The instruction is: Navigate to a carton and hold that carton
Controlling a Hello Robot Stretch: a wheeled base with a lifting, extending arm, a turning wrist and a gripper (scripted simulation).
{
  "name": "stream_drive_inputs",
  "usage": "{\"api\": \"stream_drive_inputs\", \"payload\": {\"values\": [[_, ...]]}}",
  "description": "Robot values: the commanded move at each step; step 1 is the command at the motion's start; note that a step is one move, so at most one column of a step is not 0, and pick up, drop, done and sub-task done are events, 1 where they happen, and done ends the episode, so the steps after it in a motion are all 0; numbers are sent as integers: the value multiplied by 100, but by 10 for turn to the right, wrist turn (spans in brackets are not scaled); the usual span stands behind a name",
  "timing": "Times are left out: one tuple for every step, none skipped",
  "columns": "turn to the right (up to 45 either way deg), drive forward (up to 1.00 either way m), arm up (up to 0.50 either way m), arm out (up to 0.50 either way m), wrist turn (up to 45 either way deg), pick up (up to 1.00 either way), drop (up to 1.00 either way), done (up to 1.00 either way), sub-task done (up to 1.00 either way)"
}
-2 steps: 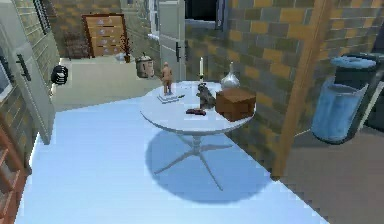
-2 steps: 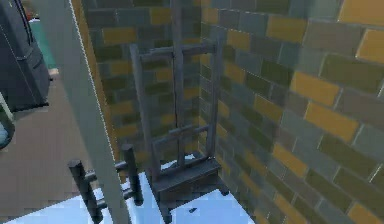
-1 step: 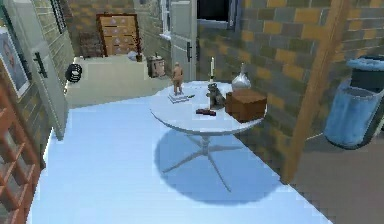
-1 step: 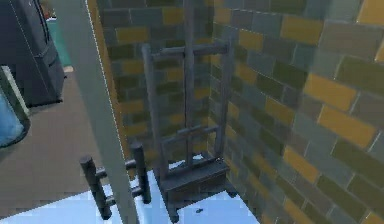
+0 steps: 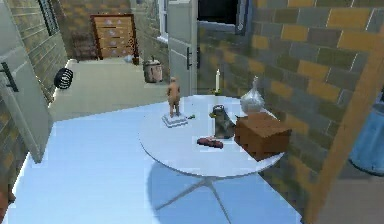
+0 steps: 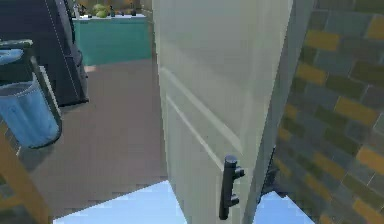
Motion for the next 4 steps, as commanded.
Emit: {"api": "stream_drive_inputs", "payload": {"values": [[-450,0,0,0,0,0,0,0,0],[-240,0,0,0,0,0,0,0,0],[450,0,0,0,0,0,0,0,0],[450,0,0,0,0,0,0,0,0]]}}
